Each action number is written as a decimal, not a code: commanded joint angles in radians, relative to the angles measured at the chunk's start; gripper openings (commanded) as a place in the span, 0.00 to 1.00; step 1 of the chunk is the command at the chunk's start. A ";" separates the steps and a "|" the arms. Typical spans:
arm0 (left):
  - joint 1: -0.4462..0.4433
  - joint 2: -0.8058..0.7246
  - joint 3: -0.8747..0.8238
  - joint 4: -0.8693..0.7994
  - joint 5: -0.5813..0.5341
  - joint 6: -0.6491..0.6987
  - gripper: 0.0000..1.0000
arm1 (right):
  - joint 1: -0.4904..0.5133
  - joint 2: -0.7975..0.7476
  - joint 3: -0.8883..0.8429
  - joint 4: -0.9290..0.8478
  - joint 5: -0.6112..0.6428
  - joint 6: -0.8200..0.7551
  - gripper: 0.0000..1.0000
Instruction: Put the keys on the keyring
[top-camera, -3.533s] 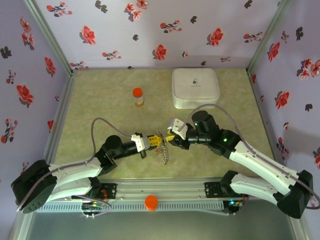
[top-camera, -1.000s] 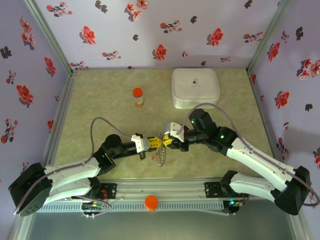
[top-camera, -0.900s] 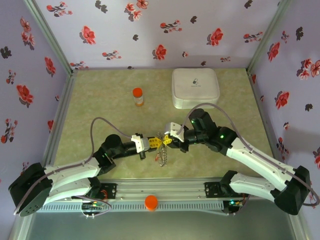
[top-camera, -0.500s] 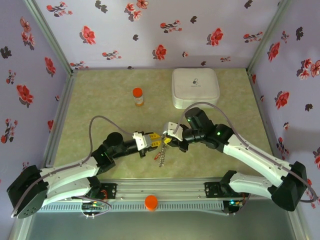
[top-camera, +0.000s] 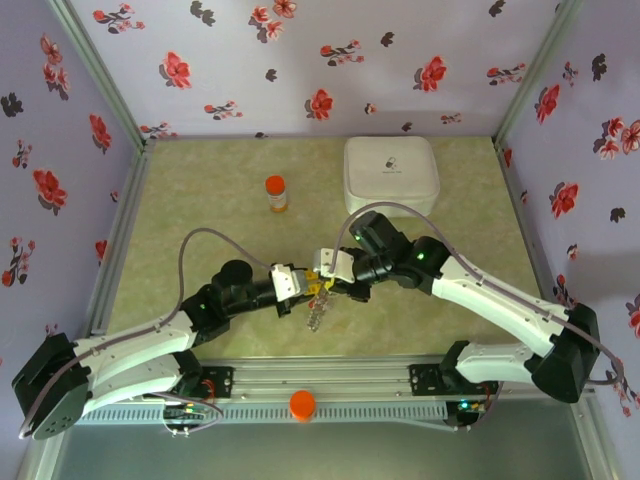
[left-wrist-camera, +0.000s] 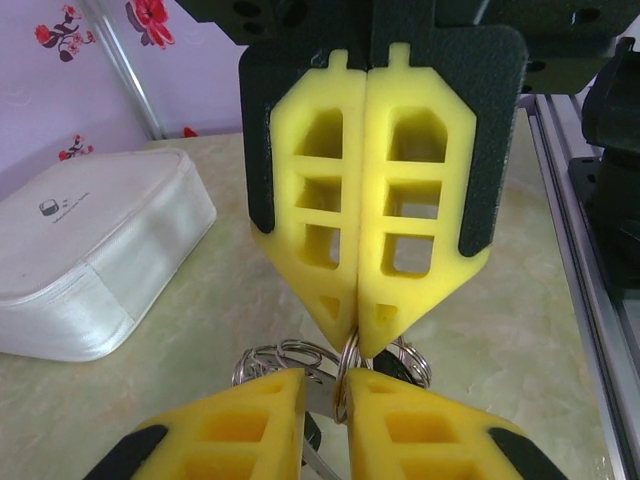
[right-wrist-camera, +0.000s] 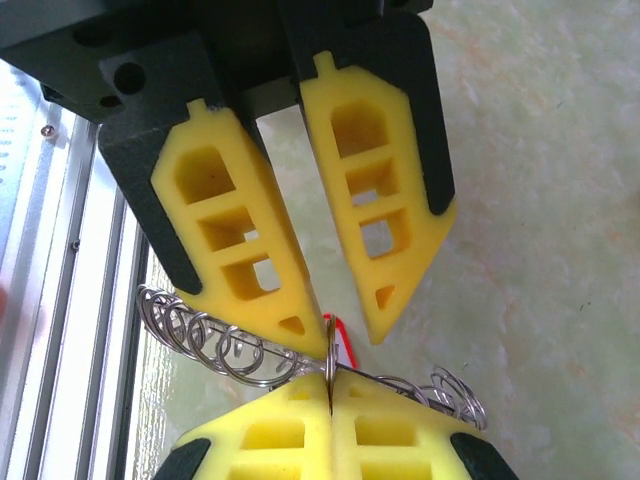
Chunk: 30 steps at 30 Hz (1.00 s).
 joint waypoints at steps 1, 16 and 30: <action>-0.005 0.007 0.029 0.012 0.011 0.012 0.16 | 0.015 0.007 0.039 0.004 -0.008 -0.012 0.00; -0.004 -0.028 -0.034 0.115 -0.003 -0.011 0.00 | -0.086 -0.142 -0.143 0.183 -0.089 0.158 0.19; -0.005 -0.017 -0.088 0.294 0.042 -0.071 0.00 | -0.088 -0.132 -0.179 0.229 -0.144 0.200 0.31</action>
